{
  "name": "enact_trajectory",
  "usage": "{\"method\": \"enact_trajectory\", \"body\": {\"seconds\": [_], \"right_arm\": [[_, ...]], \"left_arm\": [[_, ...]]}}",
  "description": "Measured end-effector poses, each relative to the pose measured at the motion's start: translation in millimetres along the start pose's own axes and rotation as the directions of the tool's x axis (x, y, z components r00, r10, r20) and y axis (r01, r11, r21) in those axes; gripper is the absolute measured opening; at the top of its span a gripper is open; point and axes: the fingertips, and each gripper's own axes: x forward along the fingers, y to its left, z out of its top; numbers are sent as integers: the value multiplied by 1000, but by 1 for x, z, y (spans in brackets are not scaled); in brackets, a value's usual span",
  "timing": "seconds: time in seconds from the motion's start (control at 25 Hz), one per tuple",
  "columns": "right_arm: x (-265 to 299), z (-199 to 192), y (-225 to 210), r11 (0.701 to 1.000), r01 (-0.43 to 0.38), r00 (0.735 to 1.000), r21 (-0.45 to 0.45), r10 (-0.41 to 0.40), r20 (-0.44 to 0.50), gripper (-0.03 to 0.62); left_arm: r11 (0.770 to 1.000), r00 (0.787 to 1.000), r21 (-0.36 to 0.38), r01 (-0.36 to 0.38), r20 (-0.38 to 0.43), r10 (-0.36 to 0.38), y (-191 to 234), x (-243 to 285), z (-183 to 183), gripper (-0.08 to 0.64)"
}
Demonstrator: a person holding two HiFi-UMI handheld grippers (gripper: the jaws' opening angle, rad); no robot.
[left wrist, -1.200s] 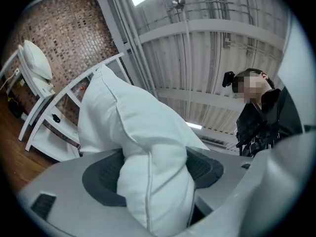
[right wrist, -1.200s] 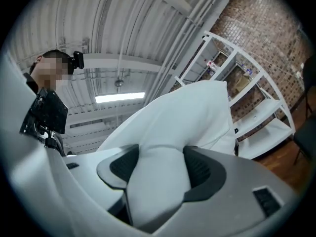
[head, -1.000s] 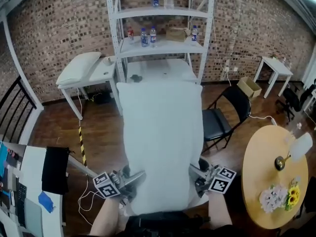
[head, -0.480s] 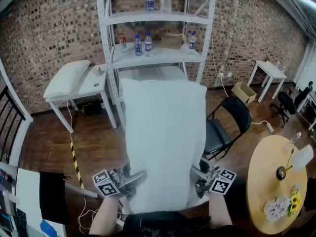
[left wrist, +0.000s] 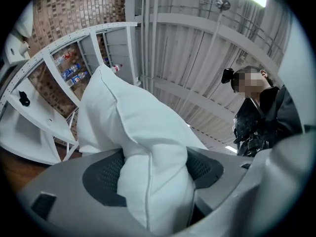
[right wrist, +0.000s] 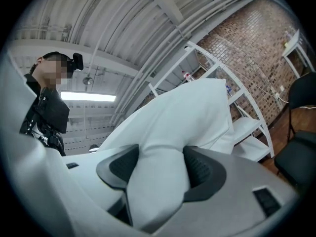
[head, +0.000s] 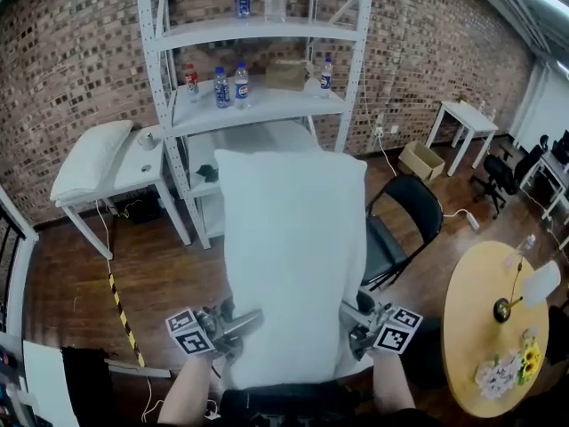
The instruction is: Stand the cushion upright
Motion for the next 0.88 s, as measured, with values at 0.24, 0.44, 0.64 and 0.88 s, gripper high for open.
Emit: {"method": "enact_trajectory", "body": {"seconds": [0.24,0.44,0.64,0.88], "right_arm": [[-4,42,-80,1000,16,998,20,-17,59,264],[0,97,-157,999,-20,995,24,18,96,264],[-1,143,-224,999,-35,996,18,33,88,264],[-21,171,-288,998,-17,995,66,10,99,262]], "left_arm": [[1000,999,15,23,-37,-22,53,79,-1,339],[997,997,62,43,-67,-39,101,164,10,341],[998,999,53,32,-39,-30,140,229,8,341],[999,998,27,34,-49,-33,182,292,-9,341]]}}
